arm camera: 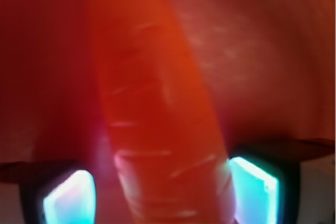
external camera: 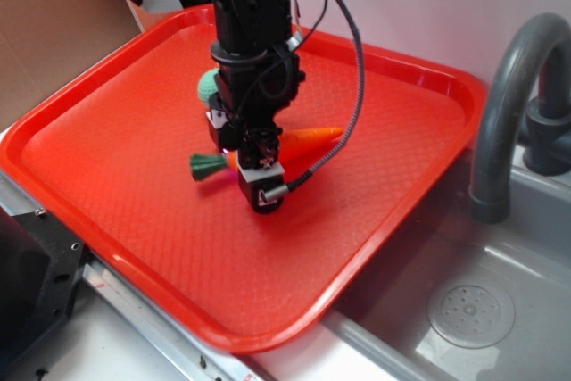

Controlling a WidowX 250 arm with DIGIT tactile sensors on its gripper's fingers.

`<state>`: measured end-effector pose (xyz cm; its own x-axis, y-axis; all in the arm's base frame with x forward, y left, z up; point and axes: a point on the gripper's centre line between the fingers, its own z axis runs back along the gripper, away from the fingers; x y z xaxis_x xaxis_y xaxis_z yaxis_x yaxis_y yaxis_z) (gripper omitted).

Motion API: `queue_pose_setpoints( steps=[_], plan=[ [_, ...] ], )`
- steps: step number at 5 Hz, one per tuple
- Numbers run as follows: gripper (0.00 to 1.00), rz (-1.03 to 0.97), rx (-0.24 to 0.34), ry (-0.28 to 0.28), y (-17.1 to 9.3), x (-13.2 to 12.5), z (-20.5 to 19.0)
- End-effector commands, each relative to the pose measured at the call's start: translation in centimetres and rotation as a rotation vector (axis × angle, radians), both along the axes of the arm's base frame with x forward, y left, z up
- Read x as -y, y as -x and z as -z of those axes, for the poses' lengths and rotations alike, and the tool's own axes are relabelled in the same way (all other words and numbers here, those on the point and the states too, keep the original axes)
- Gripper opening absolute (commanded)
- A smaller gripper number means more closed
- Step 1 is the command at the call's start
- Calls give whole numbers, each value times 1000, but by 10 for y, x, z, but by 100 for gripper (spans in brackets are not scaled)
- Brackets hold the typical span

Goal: Grab the carrot.

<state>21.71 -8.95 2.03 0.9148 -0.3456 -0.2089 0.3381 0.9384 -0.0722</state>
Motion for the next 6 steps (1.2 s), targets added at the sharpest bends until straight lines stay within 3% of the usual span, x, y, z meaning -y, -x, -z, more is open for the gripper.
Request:
queue_pose_setpoints(
  steps=[1, 2, 3, 4, 6],
  plan=[
    [0, 0, 56, -40, -1, 4, -11],
    [0, -38, 68, -56, -4, -6, -17],
    [0, -39, 83, -71, -6, -27, -62],
    [0, -135, 140, 21, 3, -59, -111],
    [0, -314, 257, 23, 42, -87, -185]
  ],
)
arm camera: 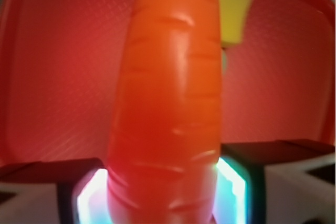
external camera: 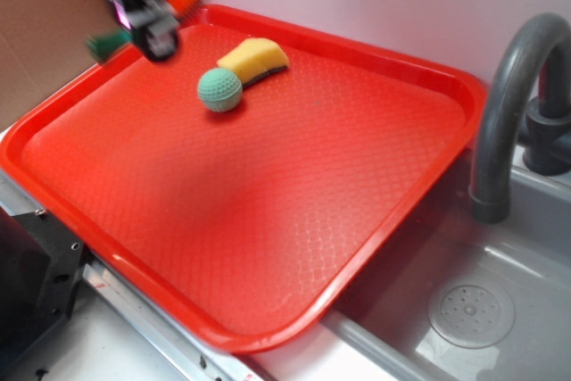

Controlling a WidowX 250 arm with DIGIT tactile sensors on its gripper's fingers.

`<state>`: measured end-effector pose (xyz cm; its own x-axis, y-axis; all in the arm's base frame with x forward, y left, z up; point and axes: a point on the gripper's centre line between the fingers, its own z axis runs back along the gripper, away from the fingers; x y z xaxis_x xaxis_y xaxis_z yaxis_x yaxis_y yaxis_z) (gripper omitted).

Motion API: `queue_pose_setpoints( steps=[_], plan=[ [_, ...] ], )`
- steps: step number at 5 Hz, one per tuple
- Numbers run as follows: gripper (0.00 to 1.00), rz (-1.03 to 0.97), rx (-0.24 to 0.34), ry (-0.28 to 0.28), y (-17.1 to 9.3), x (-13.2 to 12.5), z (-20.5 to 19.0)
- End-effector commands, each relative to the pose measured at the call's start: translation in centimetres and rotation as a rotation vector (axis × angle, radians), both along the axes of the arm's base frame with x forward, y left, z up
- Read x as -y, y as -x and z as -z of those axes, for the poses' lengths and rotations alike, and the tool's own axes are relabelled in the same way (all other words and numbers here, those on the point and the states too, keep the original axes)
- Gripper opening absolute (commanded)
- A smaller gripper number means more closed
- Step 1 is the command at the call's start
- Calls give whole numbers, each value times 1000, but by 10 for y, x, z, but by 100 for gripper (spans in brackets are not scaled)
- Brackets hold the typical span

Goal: Grab the carrot.

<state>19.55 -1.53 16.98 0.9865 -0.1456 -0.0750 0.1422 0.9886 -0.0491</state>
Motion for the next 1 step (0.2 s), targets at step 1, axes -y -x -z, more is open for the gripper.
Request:
queue_pose_setpoints(
  steps=[1],
  plan=[
    [0, 114, -21, 62, -4, -1, -6]
  ],
)
